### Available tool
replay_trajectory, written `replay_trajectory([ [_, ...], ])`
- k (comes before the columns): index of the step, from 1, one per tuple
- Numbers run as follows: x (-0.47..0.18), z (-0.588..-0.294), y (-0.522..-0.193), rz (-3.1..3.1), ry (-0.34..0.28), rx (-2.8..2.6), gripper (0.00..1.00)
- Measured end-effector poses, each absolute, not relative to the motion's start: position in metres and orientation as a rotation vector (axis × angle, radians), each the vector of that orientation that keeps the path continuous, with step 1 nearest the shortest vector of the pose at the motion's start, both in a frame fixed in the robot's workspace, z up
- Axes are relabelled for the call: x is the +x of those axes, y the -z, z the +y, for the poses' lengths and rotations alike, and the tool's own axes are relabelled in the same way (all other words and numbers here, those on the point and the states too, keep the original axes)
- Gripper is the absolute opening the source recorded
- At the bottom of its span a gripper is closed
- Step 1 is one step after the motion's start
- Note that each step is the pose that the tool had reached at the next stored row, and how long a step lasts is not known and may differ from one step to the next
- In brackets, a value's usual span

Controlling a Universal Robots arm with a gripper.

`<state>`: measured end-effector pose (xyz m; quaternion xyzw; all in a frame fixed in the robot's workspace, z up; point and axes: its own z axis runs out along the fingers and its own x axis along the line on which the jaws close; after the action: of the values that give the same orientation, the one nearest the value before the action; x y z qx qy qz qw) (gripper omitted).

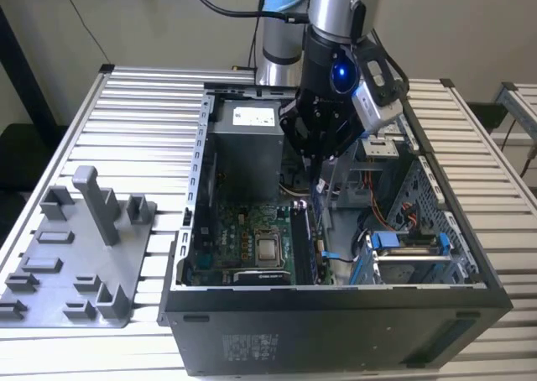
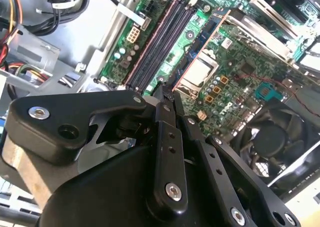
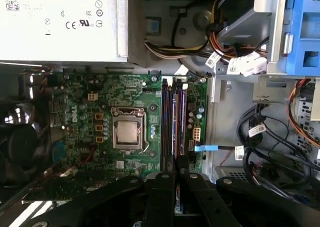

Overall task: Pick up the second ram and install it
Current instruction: 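Insert the second ram into the second slot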

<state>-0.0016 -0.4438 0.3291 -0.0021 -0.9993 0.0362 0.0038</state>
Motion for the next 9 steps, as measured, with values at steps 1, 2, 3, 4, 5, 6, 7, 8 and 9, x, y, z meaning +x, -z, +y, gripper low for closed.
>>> replay_trajectory([
  [1, -0.002, -0.444, -0.327, -3.132, -0.113, -0.007, 0.13],
  [2, -0.002, -0.444, -0.325, -3.132, -0.113, -0.007, 0.13],
  [3, -0.002, -0.444, -0.324, -3.132, -0.112, -0.007, 0.13],
  [4, -0.002, -0.444, -0.322, -3.132, -0.11, -0.007, 0.13],
  [5, -0.002, -0.444, -0.321, -3.133, -0.106, -0.007, 0.13],
  [6, -0.003, -0.444, -0.319, -3.134, -0.102, -0.008, 0.13],
  [7, -0.003, -0.445, -0.318, -3.134, -0.099, -0.008, 0.13],
  [8, -0.004, -0.445, -0.317, -3.134, -0.096, -0.009, 0.13],
  [9, -0.004, -0.445, -0.315, -3.134, -0.093, -0.01, 0.13],
])
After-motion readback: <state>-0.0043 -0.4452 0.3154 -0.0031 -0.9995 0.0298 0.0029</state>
